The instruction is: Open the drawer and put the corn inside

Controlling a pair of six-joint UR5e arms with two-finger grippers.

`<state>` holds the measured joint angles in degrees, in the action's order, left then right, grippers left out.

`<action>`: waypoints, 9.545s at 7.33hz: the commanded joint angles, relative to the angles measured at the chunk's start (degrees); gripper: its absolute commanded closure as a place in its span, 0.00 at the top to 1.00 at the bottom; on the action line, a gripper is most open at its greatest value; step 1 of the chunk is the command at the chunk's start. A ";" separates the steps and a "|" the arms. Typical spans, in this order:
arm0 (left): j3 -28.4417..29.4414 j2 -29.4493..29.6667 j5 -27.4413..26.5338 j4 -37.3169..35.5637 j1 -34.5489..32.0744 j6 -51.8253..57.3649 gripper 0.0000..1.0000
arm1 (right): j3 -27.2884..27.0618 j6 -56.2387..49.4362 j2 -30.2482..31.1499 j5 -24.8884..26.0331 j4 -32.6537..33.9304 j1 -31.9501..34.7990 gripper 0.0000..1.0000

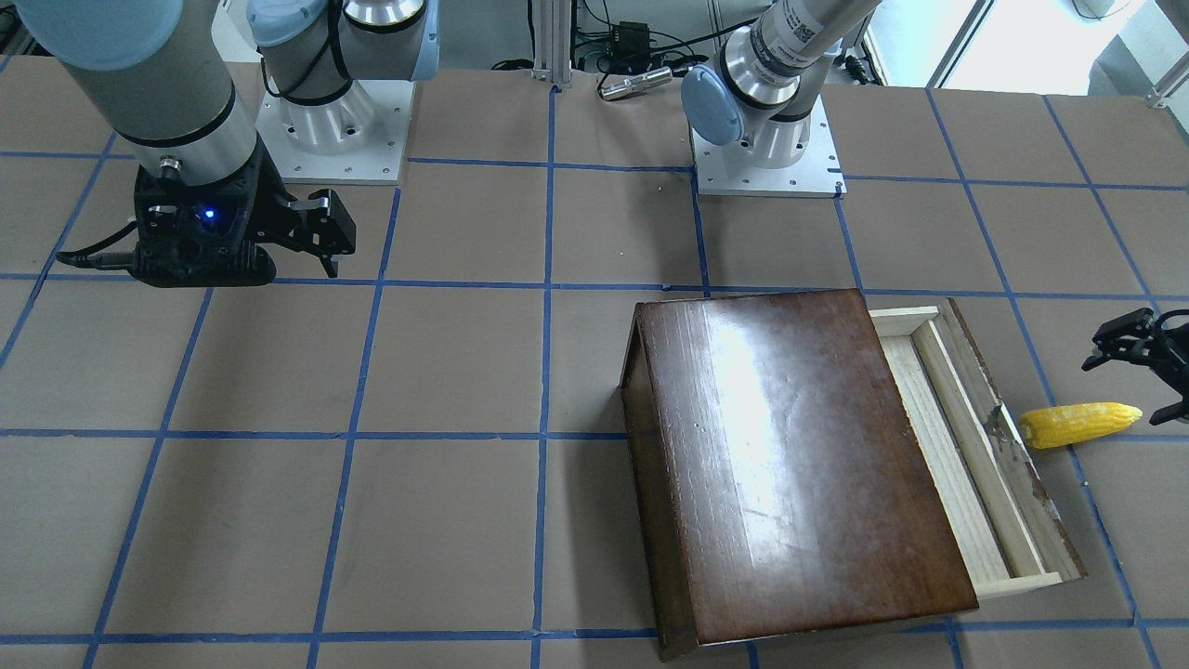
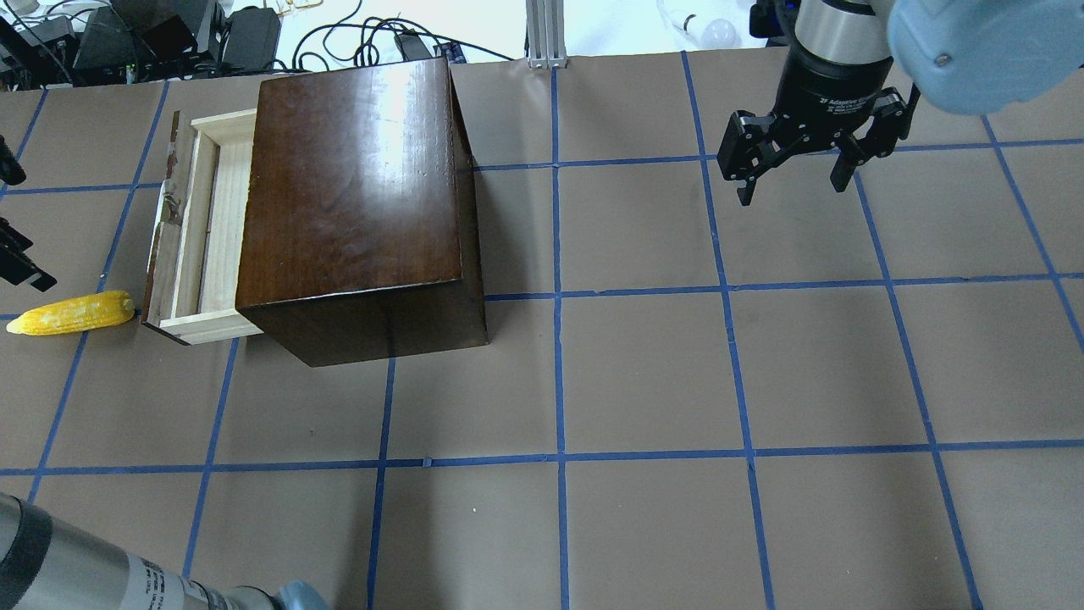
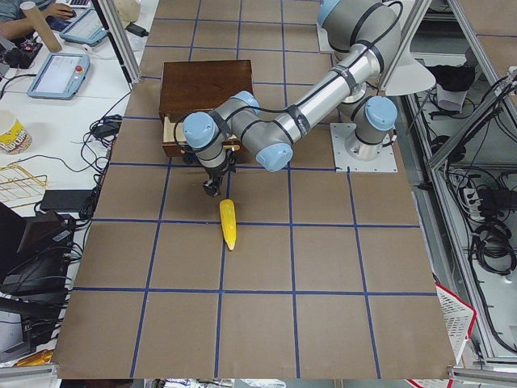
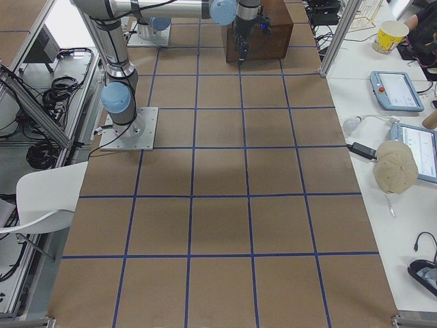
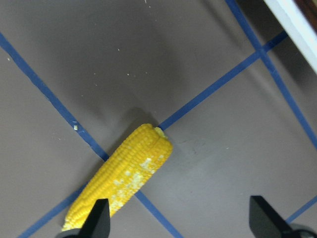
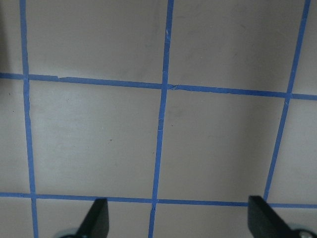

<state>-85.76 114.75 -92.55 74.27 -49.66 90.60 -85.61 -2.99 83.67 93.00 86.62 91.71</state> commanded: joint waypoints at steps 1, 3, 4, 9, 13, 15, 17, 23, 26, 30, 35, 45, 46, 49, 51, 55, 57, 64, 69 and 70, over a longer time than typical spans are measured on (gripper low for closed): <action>-2.12 0.65 -1.93 -2.19 0.18 14.11 1.00 | 0.00 0.00 0.00 0.08 0.04 -0.04 1.00; -6.67 0.91 -1.84 -10.23 0.87 26.69 1.00 | 0.00 0.00 0.00 -0.01 -0.04 -0.04 1.00; -10.53 1.44 -1.75 -16.64 1.14 27.60 1.00 | 0.00 0.00 0.00 -0.01 0.04 -0.04 1.00; -15.14 3.20 -1.14 -25.31 2.54 32.71 1.00 | 0.00 0.00 0.09 -0.01 0.05 -0.04 1.00; -14.53 5.48 -1.14 -26.28 2.55 32.71 1.00 | 0.00 0.00 0.00 0.08 0.05 -0.04 1.00; -14.44 5.84 -0.35 -26.46 2.55 33.24 1.00 | 0.00 0.00 0.00 0.08 0.05 0.05 1.00; -14.44 5.84 1.32 -26.46 2.64 33.50 0.34 | 0.00 0.00 0.09 -0.01 0.04 -0.04 1.00; -14.44 3.30 1.59 -26.81 2.55 31.58 0.15 | 0.00 0.00 0.00 -0.01 -0.04 0.05 1.00; -14.26 -1.09 2.47 -25.06 2.55 30.69 0.00 | 0.00 0.00 0.00 -0.01 0.04 0.05 1.00; -8.65 -8.91 5.19 -8.39 -0.08 22.05 0.00 | 0.00 0.00 0.09 -0.01 0.05 -0.04 1.00; -3.63 -14.03 2.30 -1.94 -11.23 -13.17 0.00 | 0.00 0.00 0.00 -0.01 -0.04 -0.04 1.00; -3.01 -7.80 8.09 -1.85 -20.48 -79.59 0.00 | 0.00 0.00 0.09 -0.01 0.05 0.05 1.00; -3.27 -7.26 7.05 -1.76 -20.39 -79.27 0.02 | 0.00 0.00 0.09 -0.01 0.05 -0.04 1.00; -3.01 -6.12 2.38 -1.85 -20.57 -78.92 0.21 | 0.00 0.00 0.00 -0.01 0.05 -0.04 1.00; -3.01 -5.77 2.64 -2.37 -20.57 -78.83 0.99 | 0.00 0.00 0.00 -0.01 0.04 -0.04 1.00; -2.57 -6.12 2.64 -2.29 -20.04 -77.34 1.00 | 0.00 0.00 0.09 -0.01 0.05 0.05 1.00; -2.31 -6.73 2.47 -1.94 -20.04 -76.27 1.00 | 0.00 0.00 0.00 -0.01 -0.04 -0.04 1.00; 4.20 -19.20 1.86 18.10 -39.09 -86.03 1.00 | 0.00 0.00 0.00 -0.01 -0.04 -0.04 1.00; -1.09 -23.17 1.85 15.82 -40.87 -85.33 1.00 | 0.00 0.00 0.00 -0.01 0.05 -0.04 1.00; -1.25 -23.52 1.85 15.82 -40.87 -85.33 1.00 | 0.00 0.00 0.09 -0.01 0.05 0.05 1.00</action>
<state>-86.93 91.62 -90.70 90.31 -90.67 5.19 -85.61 -2.99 83.73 92.99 86.65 91.68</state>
